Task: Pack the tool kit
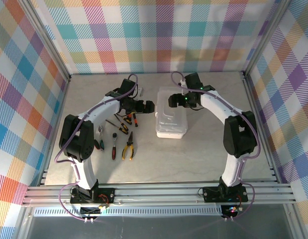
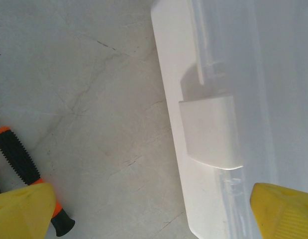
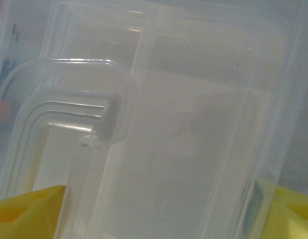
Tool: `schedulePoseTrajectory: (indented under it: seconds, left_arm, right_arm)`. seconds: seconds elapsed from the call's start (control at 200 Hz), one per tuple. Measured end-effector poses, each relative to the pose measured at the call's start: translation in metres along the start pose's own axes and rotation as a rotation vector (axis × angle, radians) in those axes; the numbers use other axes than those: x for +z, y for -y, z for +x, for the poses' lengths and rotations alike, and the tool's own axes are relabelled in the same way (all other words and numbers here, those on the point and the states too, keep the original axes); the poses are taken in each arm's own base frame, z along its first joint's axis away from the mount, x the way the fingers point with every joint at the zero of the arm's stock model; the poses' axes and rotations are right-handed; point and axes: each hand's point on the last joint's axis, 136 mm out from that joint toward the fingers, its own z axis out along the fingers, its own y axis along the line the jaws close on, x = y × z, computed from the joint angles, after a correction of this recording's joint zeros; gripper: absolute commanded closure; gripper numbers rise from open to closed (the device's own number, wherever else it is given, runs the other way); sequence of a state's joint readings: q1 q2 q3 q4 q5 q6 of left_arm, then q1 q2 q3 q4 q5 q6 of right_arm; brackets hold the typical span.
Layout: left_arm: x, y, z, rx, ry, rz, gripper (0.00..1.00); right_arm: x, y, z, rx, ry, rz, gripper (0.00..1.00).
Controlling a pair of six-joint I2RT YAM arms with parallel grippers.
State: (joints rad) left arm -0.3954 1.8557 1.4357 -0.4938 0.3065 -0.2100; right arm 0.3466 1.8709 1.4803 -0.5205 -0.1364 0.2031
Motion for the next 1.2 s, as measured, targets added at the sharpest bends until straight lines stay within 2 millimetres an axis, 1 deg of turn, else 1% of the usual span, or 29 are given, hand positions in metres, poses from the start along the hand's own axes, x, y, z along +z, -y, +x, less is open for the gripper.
schedulePoseTrajectory:
  seconds: [0.13,0.255,0.475,0.55,0.72,0.845,1.01,1.125,1.2]
  left_arm:
    - [0.0,0.0,0.0,-0.001,0.0,0.0,0.0]
    - [0.0,0.0,0.0,-0.001,0.0,0.002,0.0]
    - [0.0,0.006,-0.001,-0.004,-0.002,0.039,0.0]
    - [0.0,0.008,-0.001,-0.004,0.0,0.046,0.0]
    - [-0.001,0.008,-0.003,-0.002,0.007,0.049,0.0]
    - [0.0,0.008,-0.003,-0.004,0.006,0.048,0.0]
    - [-0.001,0.008,-0.003,-0.004,0.007,0.049,0.0]
    - [0.0,0.008,-0.003,-0.005,0.006,0.049,0.0]
    - [-0.001,0.008,-0.003,-0.004,0.007,0.049,0.0]
  right_arm:
    - [-0.007,0.009,0.003,0.031,0.042,-0.086,0.25]
    - [-0.015,0.018,0.009,0.079,0.092,-0.205,0.26]
    - [-0.024,0.039,0.016,0.224,0.172,-0.446,0.26]
    - [-0.022,0.039,0.019,0.254,0.172,-0.51,0.25]
    - [-0.01,0.028,0.024,0.292,0.14,-0.651,0.2]
    - [-0.006,0.026,0.027,0.31,0.129,-0.696,0.18]
    - [-0.003,0.027,0.028,0.326,0.122,-0.704,0.15]
    - [0.004,0.033,0.031,0.347,0.113,-0.679,0.14]
    - [0.012,0.039,0.037,0.376,0.091,-0.657,0.13]
